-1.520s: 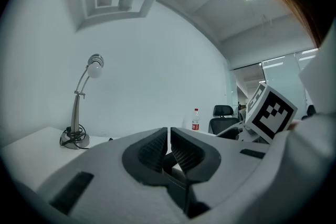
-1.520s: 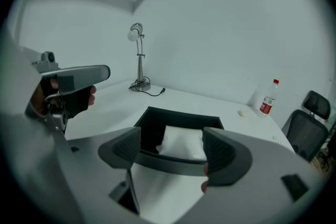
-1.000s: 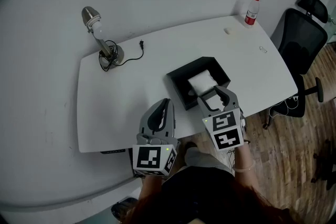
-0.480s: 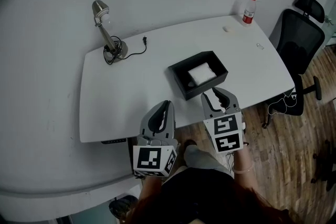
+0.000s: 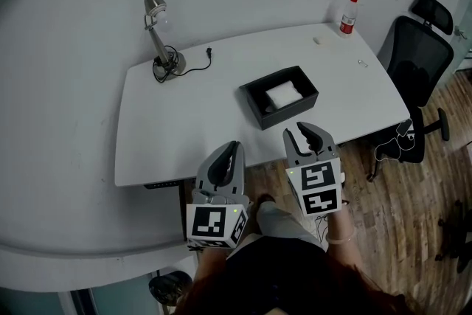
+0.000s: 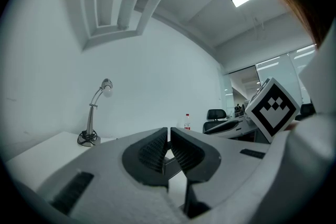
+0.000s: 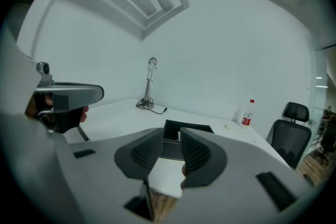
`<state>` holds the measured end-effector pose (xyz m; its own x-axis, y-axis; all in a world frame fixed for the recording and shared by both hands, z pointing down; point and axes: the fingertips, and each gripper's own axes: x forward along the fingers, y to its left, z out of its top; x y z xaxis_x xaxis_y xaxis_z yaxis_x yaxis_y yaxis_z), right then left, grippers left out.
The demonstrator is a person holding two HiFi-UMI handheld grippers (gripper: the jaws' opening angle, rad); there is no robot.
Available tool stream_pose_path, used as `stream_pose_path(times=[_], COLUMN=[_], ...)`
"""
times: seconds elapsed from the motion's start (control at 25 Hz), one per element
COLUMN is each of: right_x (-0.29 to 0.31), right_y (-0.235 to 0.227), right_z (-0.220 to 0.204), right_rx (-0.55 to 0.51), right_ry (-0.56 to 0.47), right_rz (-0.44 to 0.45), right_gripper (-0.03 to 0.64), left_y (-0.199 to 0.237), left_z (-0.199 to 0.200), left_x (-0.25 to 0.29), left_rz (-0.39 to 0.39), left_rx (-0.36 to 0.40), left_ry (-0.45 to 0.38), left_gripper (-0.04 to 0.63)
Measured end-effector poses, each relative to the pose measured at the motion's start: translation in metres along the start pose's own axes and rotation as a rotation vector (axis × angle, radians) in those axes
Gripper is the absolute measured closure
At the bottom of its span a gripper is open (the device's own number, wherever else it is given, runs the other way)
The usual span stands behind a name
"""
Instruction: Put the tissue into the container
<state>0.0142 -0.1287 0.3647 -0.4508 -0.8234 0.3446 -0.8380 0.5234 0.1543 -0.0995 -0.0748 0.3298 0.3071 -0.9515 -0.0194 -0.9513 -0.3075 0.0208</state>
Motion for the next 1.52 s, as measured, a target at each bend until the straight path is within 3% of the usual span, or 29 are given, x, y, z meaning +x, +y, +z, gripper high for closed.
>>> stream_pose_path(times=[0.92,1.52], right_x=[-0.08,-0.109], right_y=[0.029,0.015], right_z=[0.003,0.004], right_rx=[-0.032,0.052], right_ry=[-0.104,-0.169], right_rz=[-0.002,-0.007], right_gripper=[0.563,0.597], left_y=[-0.036,-0.064], left_z=[0.008,0.011], left_x=[-0.068,-0.063], left_rz=[0.026,-0.002], left_rx=[0.023,0.014], left_ry=[-0.03,-0.036], left_gripper=[0.557,0.557])
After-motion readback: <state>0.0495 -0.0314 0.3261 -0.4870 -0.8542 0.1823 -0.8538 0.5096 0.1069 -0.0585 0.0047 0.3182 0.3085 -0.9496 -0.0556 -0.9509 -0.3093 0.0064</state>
